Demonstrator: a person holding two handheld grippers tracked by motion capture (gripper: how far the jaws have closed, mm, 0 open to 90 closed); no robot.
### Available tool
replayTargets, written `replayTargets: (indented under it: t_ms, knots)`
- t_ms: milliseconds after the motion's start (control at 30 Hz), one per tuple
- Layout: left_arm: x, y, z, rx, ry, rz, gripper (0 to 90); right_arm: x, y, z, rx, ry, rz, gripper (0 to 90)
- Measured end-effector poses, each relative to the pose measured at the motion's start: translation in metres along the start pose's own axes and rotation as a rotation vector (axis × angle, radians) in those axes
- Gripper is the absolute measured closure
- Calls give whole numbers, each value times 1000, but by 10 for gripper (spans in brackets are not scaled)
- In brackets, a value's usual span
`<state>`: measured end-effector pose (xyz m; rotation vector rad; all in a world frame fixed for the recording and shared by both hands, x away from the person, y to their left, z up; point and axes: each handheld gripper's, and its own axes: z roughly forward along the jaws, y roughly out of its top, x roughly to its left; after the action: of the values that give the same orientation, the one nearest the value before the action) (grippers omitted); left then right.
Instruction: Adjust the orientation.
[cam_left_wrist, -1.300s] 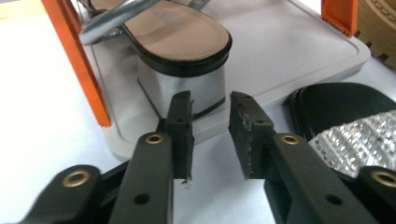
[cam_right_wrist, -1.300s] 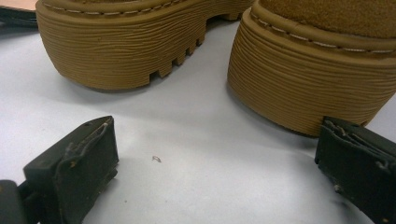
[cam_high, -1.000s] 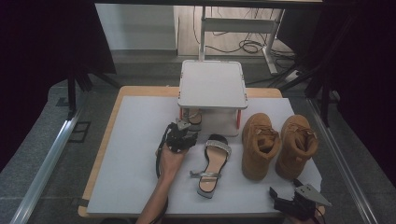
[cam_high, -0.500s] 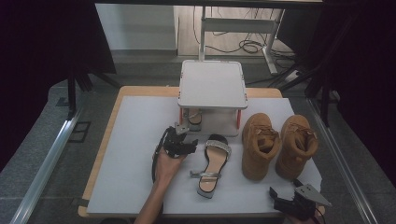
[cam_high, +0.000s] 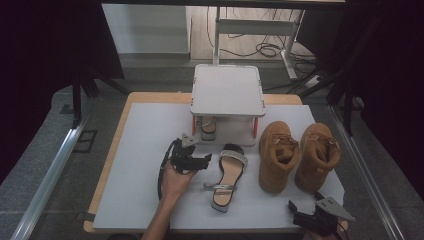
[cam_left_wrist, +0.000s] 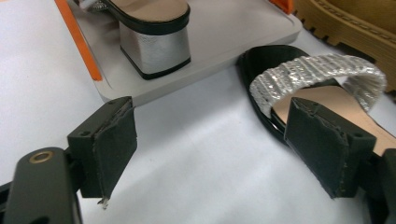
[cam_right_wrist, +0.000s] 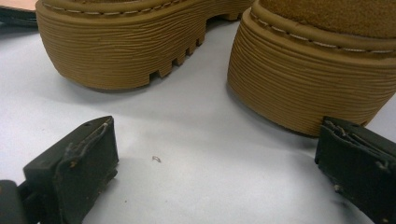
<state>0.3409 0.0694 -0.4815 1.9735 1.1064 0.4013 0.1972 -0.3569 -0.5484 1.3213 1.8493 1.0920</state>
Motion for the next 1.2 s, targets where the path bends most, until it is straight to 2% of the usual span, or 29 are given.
replayTargets:
  t_ms: [67,400,767,933,1067,1200]
  knots:
    - [-2,0,-3,4,-1,-5,143,0,0,0,0,0,0,0]
    - [-17,-7,-18,25,12,38,134,0,0,0,2,0,0,0]
    - [-24,-34,-39,5,23,44,139,0,0,0,2,1,2,0]
    - [-27,-44,-46,2,20,32,139,0,0,0,2,1,3,0]
    - [-31,-55,-51,14,19,38,141,0,0,0,2,0,5,0]
    - [-34,-66,-56,19,12,28,141,0,0,0,2,0,4,0]
